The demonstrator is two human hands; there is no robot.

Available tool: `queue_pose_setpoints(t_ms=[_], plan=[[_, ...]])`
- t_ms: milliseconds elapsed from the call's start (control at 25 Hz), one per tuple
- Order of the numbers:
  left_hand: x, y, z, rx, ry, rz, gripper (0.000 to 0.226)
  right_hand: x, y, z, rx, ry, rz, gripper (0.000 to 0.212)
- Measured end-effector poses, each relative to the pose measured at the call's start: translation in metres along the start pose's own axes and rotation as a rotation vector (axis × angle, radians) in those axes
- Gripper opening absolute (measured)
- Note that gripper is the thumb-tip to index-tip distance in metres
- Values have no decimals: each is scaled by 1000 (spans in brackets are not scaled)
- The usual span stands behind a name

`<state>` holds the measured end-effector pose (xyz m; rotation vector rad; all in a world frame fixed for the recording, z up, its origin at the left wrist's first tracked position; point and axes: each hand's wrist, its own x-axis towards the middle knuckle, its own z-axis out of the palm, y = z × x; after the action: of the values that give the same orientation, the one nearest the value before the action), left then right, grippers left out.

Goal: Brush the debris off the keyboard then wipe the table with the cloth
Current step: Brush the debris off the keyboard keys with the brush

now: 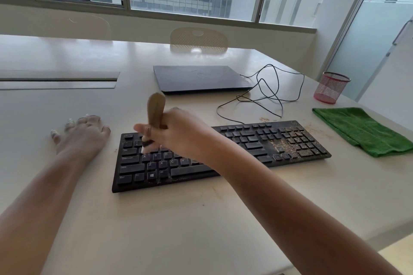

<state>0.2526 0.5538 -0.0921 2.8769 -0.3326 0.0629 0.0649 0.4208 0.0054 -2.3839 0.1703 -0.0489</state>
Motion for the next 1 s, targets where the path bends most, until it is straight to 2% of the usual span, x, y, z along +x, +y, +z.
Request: queue_pose_setpoints(t_ms=[120,280,440,560,760,920,1000], plan=[[0,1,0,5,0,-4,49,-1,3,7,-107,1,-13,41],[0,0,0,9,0,-3,49,-1,-3,4,27,-38,24,37],[0,1,-1,7,0,1,49,1,-1,6,-83,-15,-2,39],[0,1,0,3,2,1,49,-4,-4,5,-15,-47,39,38],[0,1,-1,5,6,2,48,-7,-2,9,-122,-19,-41,36],[0,0,0,12,4,1,49,-13,-4,4,32,-34,-30,33],[1,0,0,7,8,-3,50,-9,-3,5,-88,7,-97,36]])
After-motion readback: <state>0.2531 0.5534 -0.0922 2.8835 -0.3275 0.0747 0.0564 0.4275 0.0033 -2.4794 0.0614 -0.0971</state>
